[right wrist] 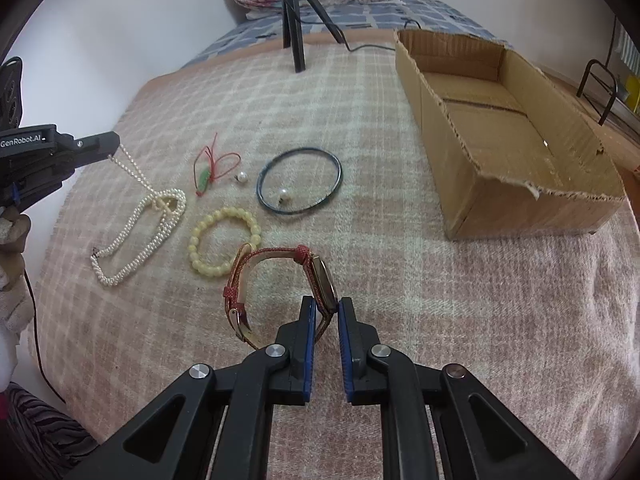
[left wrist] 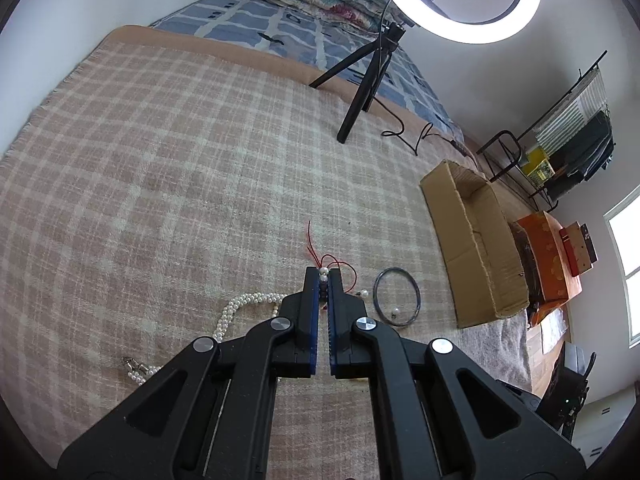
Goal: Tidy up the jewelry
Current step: 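Lift and carry the necklace and watch in both grippers over the cardboard box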
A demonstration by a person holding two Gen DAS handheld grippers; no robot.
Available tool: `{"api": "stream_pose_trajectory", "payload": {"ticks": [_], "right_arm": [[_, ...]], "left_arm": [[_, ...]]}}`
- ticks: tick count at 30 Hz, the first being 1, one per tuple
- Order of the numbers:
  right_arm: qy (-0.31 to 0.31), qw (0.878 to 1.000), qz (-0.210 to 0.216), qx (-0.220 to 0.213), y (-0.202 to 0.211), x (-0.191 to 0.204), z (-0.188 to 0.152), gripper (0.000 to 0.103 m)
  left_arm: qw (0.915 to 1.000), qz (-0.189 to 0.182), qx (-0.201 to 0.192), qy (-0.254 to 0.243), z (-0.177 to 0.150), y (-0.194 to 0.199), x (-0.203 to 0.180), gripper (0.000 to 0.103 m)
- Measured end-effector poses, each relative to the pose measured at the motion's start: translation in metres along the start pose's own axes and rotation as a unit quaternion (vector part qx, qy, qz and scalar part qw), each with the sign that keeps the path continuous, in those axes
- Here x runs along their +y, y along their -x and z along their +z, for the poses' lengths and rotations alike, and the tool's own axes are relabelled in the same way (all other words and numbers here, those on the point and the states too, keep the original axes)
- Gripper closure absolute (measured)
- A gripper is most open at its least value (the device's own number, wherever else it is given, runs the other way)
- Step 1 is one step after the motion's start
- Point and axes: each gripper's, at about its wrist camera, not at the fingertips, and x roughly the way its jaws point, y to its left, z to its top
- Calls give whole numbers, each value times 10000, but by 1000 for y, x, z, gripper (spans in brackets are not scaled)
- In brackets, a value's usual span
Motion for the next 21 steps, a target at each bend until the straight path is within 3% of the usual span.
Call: {"api": "stream_pose_trajectory", "payload": {"ticks": [21], "right_arm": [[295,9942,-294,-991,61,1,19,94]], "left_arm": [[9950,-593,-709,-372,17,69,-44,102]]}}
